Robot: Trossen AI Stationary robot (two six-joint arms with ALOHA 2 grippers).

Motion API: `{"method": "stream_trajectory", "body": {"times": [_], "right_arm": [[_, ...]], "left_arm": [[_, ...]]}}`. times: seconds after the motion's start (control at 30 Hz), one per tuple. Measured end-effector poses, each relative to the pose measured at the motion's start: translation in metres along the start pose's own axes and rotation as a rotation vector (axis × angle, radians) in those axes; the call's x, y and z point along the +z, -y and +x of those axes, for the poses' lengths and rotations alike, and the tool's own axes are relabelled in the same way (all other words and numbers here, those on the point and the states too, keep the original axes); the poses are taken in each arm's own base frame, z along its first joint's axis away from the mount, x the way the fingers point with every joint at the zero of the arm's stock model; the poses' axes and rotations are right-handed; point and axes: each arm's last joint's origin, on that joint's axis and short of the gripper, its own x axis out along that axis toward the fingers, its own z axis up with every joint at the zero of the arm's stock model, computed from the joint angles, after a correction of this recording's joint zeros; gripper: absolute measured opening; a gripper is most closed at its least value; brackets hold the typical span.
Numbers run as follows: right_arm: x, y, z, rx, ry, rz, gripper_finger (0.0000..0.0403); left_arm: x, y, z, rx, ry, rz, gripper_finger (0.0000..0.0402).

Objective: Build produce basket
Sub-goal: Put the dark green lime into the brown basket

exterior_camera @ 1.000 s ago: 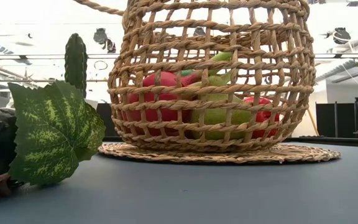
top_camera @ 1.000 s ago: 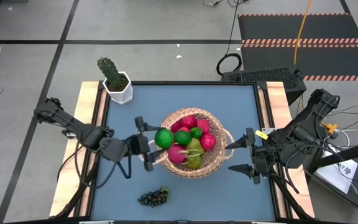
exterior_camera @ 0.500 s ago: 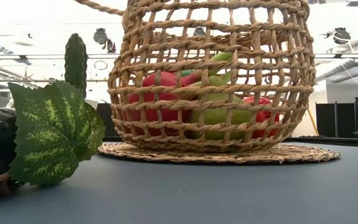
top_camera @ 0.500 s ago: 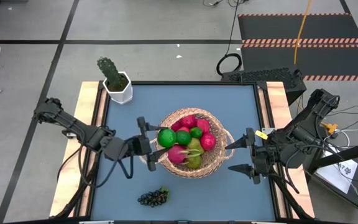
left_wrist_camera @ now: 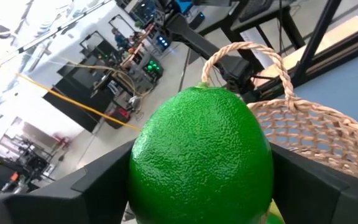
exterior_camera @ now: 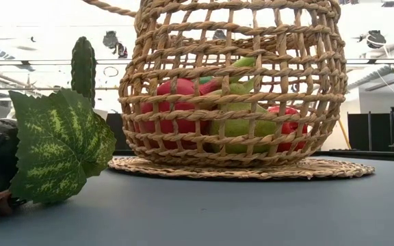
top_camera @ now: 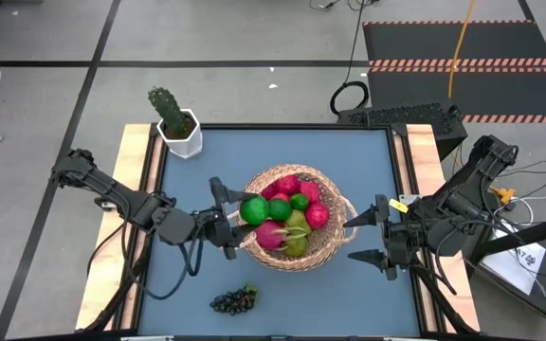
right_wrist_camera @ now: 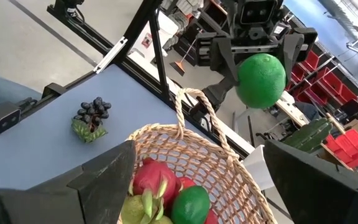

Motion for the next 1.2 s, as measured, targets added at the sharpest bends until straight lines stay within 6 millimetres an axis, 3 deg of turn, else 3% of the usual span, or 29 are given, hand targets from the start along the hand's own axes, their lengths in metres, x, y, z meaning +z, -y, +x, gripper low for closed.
{"method": "stream_trajectory", "body": {"times": [0.43, 0.67, 1.2], "right_arm": [[0.0003, 0.0001, 0.0, -0.001, 0.003, 0.002, 0.0348], [0.0003, 0.0001, 0.0, -0.001, 0.003, 0.002, 0.0348], [0.0003, 0.0002, 0.0, -0.001, 0.002, 0.002, 0.0348]], "left_arm": [[0.0, 0.0, 0.0, 0.0, 0.0, 0.033, 0.0324], [-0.0001, -0.0001, 0.0001, 0.001, -0.001, 0.197, 0.0324], [0.0, 0.0, 0.0, 0.0, 0.0, 0.37, 0.0324]]}}
